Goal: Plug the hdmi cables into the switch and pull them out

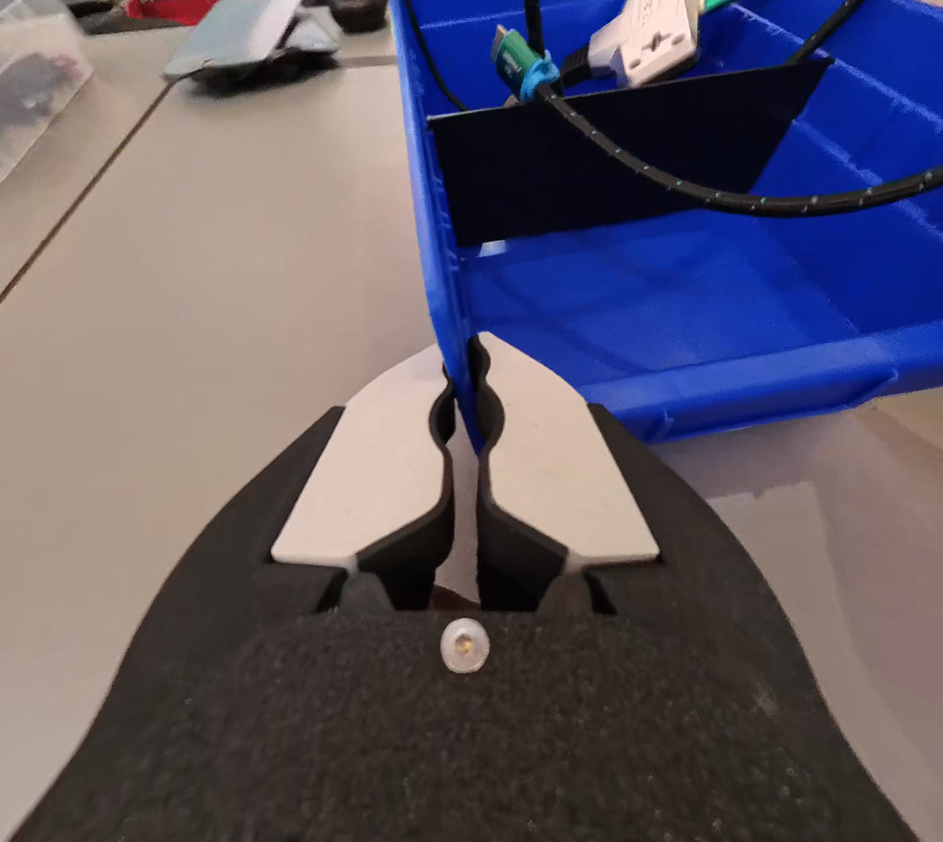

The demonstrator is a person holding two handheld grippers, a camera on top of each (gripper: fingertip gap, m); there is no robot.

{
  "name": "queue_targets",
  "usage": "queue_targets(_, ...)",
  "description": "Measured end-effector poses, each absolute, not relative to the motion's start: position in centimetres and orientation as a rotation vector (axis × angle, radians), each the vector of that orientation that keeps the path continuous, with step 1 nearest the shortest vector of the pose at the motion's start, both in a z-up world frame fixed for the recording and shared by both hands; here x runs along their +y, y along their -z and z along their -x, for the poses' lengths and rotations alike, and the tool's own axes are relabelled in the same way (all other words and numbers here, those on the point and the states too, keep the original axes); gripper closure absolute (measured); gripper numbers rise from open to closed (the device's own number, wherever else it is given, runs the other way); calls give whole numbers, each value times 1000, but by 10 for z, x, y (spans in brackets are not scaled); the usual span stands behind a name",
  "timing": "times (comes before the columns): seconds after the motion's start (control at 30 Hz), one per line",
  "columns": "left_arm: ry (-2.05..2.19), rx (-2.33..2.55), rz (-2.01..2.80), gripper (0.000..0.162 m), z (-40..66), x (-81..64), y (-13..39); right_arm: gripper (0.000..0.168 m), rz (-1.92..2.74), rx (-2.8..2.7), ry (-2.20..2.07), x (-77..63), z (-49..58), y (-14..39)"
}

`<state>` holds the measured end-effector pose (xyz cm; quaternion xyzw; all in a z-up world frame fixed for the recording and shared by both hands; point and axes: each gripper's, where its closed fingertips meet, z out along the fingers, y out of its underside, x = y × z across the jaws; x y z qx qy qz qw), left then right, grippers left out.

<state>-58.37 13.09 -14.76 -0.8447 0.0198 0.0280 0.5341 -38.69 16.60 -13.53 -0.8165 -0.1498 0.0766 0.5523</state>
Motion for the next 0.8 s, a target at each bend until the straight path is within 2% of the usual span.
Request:
queue_targets(0.27, -16, -181, 2039, 157, 631, 138, 157, 157, 1933, -415, -333, 154, 439, 151)
queue_targets(0.4, 15, -218, 2048, 155, 643, 142, 156, 151, 2020, -656, -554, 125, 447, 152)
queue_targets(0.47, 47, -235, 2047, 155, 645, 143, 156, 143, 2004, -765, -635, 110, 435, 141)
queue_targets(0.53, 51, -245, 2043, 153, 645, 141, 155, 138, 1978, -869, -657, 98, 407, 134)
queue_targets(0.7, -34, -216, 2024, 129, 644, 116, 148, 137, 1883, -834, -553, 91, 277, 132)
queue_targets(0.8, -76, -230, 1944, 128, 642, 96, 134, 137, 1868, -611, -457, 91, 174, 138)
